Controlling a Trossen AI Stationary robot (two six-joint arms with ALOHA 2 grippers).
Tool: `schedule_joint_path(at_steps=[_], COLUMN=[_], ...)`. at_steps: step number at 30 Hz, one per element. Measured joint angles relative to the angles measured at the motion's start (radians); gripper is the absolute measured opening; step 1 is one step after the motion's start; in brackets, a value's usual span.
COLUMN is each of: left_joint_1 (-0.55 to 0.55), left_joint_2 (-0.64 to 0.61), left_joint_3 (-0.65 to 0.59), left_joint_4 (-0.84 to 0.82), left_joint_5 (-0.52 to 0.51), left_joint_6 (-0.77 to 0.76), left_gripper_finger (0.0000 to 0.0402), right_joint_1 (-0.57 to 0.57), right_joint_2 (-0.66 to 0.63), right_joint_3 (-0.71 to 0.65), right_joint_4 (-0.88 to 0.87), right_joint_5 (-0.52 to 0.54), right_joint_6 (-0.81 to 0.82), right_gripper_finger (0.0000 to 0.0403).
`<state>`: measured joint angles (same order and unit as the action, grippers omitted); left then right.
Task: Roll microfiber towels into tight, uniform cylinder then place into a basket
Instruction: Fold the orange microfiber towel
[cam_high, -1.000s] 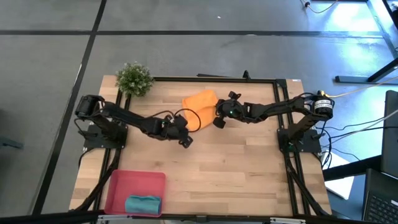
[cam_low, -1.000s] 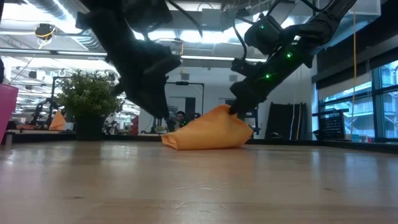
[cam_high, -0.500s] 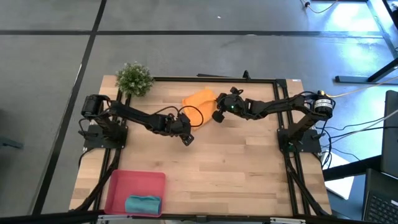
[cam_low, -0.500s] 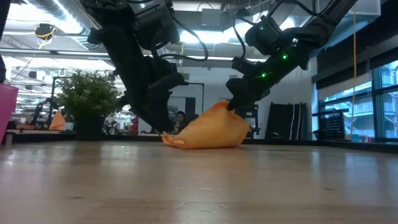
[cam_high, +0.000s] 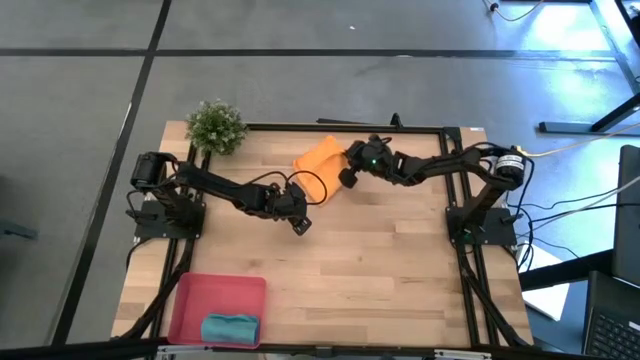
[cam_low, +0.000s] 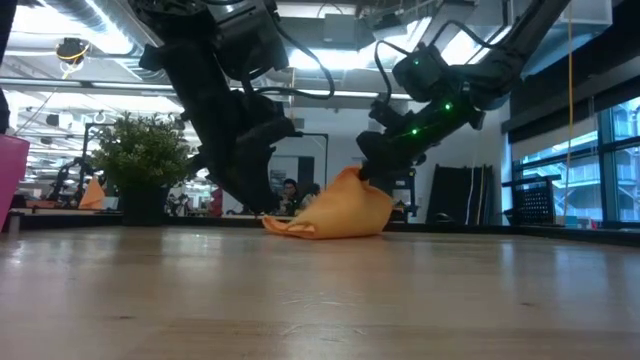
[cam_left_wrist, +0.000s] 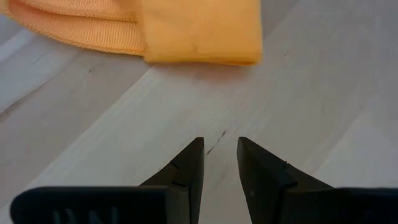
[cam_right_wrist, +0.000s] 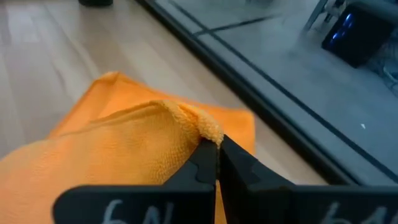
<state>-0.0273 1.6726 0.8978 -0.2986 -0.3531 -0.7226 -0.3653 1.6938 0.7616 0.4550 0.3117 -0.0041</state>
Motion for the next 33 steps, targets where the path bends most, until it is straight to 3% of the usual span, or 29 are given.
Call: schedule_joint_path(at_steps=[10,22,26,33], left_joint_1=[0.000,0.000,0.000,0.000], left_joint_2=[0.000,-0.001,-0.001,-0.001], left_joint_3=[0.000,0.000,0.000,-0.001], left_joint_4=[0.001,0.002,0.001,-0.004], left_joint_5=[-0.021,-0.023,-0.023,-0.026], left_joint_6=[0.025,0.027,0.027,0.027], left_gripper_finger=[0.0088,0.0089,0.0089,0.0089], right_joint_1=[-0.049,-0.084,-0.084,-0.071], right_joint_2=[0.010,0.081,0.079,0.077], right_joint_3=[0.033,0.034,0.034,0.061], right_joint_4=[0.039,0.035,0.041,0.065], right_joint_5=[0.007,-0.086,-0.162,-0.415], right_joint_6=[-0.028,-0.001,-0.039,-0.105], right_gripper_finger=[0.0005,0.0005,0.0005,0.0005])
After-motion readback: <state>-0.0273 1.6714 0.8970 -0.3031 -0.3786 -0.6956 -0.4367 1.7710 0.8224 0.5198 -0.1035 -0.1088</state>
